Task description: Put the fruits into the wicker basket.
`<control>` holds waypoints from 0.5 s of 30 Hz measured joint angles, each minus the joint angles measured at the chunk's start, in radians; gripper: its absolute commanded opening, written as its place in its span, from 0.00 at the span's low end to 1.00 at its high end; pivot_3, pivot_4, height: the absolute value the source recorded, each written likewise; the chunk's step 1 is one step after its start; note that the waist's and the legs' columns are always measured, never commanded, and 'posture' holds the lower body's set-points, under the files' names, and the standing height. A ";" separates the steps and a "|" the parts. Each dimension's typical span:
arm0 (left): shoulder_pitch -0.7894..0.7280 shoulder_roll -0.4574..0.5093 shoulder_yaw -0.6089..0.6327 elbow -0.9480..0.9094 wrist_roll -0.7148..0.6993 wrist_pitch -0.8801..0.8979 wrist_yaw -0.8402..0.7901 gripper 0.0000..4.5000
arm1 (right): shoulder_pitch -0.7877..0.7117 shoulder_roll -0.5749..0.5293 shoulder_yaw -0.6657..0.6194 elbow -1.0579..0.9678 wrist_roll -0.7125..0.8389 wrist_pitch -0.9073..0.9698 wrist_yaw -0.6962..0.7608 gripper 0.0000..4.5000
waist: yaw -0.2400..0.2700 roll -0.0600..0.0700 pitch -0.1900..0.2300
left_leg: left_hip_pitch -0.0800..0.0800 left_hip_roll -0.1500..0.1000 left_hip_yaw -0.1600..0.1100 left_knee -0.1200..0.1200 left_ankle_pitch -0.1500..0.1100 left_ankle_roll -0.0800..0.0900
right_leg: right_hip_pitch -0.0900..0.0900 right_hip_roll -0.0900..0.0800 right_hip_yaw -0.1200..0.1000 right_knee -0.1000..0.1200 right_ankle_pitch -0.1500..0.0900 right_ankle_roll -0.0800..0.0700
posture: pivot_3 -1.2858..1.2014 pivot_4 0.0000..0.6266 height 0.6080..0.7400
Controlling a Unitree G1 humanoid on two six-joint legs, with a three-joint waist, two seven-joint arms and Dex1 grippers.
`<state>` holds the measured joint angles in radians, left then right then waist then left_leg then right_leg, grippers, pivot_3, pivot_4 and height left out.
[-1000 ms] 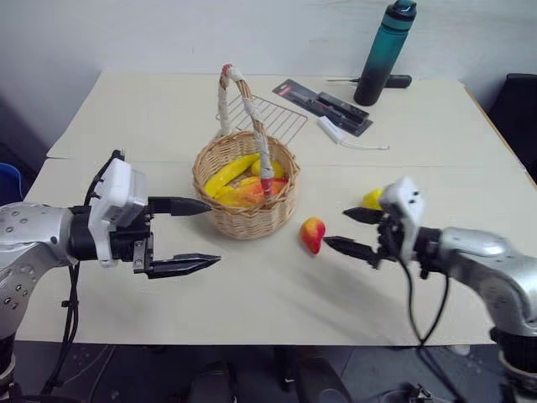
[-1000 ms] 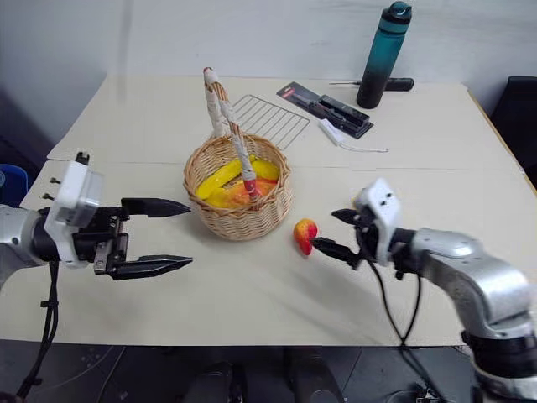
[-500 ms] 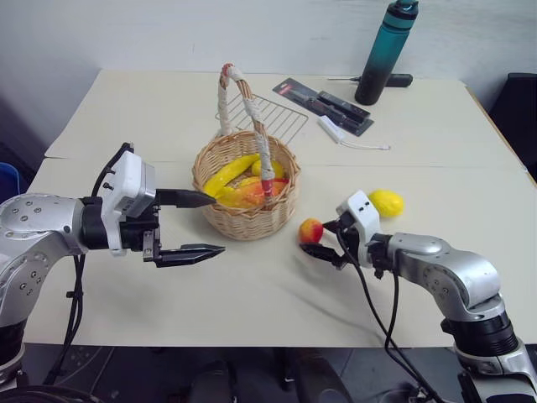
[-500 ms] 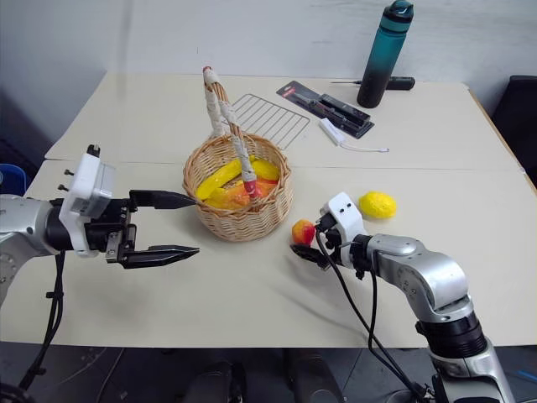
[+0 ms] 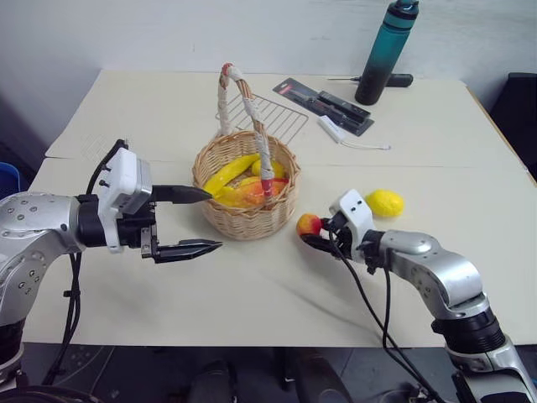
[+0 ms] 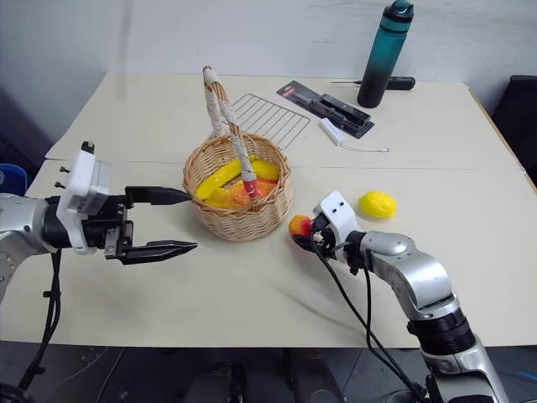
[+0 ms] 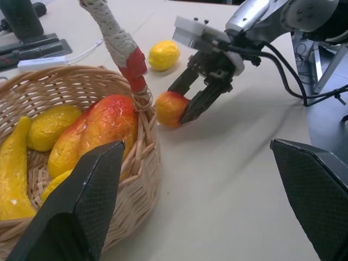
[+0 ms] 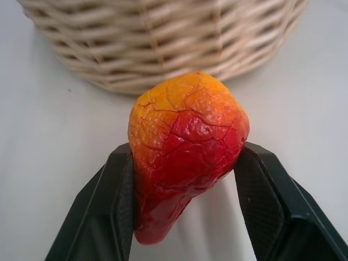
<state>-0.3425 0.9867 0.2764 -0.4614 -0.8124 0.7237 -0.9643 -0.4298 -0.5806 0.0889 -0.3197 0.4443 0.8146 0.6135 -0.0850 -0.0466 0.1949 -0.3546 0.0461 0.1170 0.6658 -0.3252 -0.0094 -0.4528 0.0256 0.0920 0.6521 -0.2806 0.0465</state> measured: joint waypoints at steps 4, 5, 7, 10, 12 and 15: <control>-0.008 -0.035 0.038 -0.024 -0.074 0.040 0.056 1.00 | -0.219 0.002 -0.078 0.108 0.003 -0.016 -0.005 0.48 | -0.010 0.000 0.000 | 0.000 0.000 0.002 0.001 0.000 0.002 | -0.001 0.000 0.002 0.001 0.000 0.000 | 0.52 0.24 1.00; -0.011 -0.037 0.040 -0.029 -0.088 0.046 0.064 1.00 | -0.274 0.005 -0.079 0.140 -0.012 -0.043 -0.005 0.48 | -0.011 -0.001 0.000 | 0.001 0.000 0.002 0.001 0.000 0.002 | -0.001 0.001 0.001 0.002 0.001 0.000 | 0.52 0.24 1.00; -0.028 -0.042 0.044 -0.034 -0.099 0.053 0.081 1.00 | -0.375 0.048 -0.055 0.236 -0.049 -0.118 0.014 0.48 | -0.014 -0.001 0.000 | 0.002 0.000 0.000 0.000 0.001 0.001 | -0.001 0.002 0.001 0.002 0.001 -0.002 | 0.52 0.24 1.00; -0.045 -0.049 0.041 -0.035 -0.098 0.053 0.099 1.00 | -0.466 0.147 -0.009 0.397 -0.077 -0.181 0.035 0.48 | -0.025 -0.001 0.000 | 0.001 0.000 0.001 -0.001 0.003 -0.002 | -0.002 0.002 0.002 0.004 0.001 -0.002 | 0.52 0.24 1.00; -0.047 -0.067 0.025 -0.039 -0.093 0.051 0.108 1.00 | -0.540 0.231 0.005 0.515 -0.091 -0.217 0.041 0.48 | -0.032 0.000 0.000 | -0.001 0.000 0.003 0.000 0.006 -0.006 | -0.007 0.002 0.004 0.008 0.001 -0.002 | 0.52 0.24 1.00; -0.046 -0.071 0.008 -0.041 -0.087 0.050 0.117 1.00 | -0.610 0.291 0.027 0.604 -0.107 -0.255 0.057 0.64 | -0.031 0.000 0.000 | -0.005 0.001 0.001 0.000 0.007 -0.007 | -0.011 0.002 0.001 0.008 0.001 -0.003 | 0.52 0.24 1.00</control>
<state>-0.3883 0.9157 0.2843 -0.5022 -0.8990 0.7735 -0.8473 -1.0395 -0.2895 0.1160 0.2841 0.3376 0.5599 0.6706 -0.1156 -0.0471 0.1950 -0.3598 0.0470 0.1175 0.6654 -0.3183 -0.0169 -0.4639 0.0273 0.0933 0.6603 -0.2799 0.0437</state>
